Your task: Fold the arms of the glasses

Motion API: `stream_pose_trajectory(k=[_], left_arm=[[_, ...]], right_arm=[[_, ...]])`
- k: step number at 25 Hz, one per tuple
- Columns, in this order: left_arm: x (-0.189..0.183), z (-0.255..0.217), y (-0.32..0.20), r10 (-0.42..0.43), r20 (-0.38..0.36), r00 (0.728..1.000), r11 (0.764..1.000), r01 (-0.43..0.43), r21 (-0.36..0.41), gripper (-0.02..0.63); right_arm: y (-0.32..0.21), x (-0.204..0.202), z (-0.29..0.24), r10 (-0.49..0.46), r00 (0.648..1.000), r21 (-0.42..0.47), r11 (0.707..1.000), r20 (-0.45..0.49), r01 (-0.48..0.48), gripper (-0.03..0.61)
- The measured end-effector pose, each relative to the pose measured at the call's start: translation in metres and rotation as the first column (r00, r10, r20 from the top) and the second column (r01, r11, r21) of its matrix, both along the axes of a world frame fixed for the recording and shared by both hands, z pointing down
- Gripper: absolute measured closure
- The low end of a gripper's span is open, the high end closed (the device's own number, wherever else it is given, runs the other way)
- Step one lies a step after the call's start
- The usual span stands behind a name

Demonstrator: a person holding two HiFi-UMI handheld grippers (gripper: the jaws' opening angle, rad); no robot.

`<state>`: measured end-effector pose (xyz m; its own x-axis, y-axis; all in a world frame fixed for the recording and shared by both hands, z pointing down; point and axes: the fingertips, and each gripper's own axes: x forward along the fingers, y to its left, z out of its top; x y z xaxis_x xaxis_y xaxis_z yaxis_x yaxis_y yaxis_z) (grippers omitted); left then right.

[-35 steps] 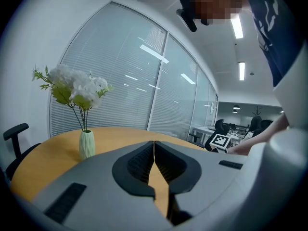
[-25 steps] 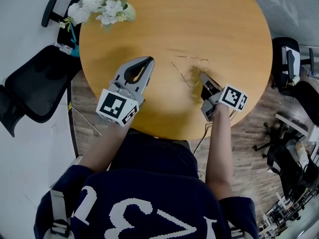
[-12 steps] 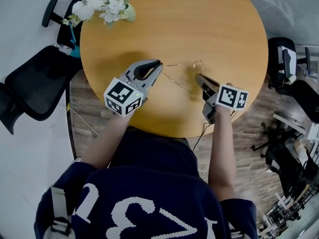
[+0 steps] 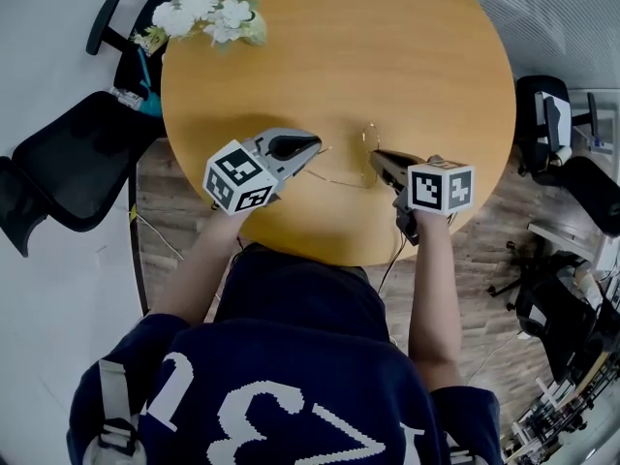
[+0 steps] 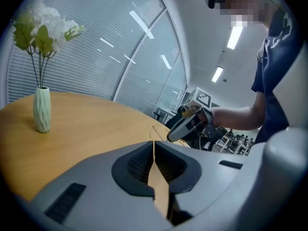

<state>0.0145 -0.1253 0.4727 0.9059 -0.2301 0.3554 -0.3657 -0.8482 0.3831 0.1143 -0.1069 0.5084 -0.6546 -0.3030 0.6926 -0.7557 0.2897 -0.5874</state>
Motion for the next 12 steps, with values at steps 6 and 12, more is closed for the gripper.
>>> stream_pose_trajectory(k=[6,12], left_arm=[[0.019,0.005,0.022,0.133,0.043,0.990,0.991,-0.133,-0.007,0.597],[0.036,0.006,0.032,0.189,0.028,0.982,0.982,-0.188,-0.021,0.597]], right_arm=[[0.004,-0.018,-0.004,-0.061,0.998,0.010,0.998,-0.026,0.062,0.548],[0.007,-0.040,-0.009,-0.118,0.992,0.028,0.992,-0.049,0.119,0.548]])
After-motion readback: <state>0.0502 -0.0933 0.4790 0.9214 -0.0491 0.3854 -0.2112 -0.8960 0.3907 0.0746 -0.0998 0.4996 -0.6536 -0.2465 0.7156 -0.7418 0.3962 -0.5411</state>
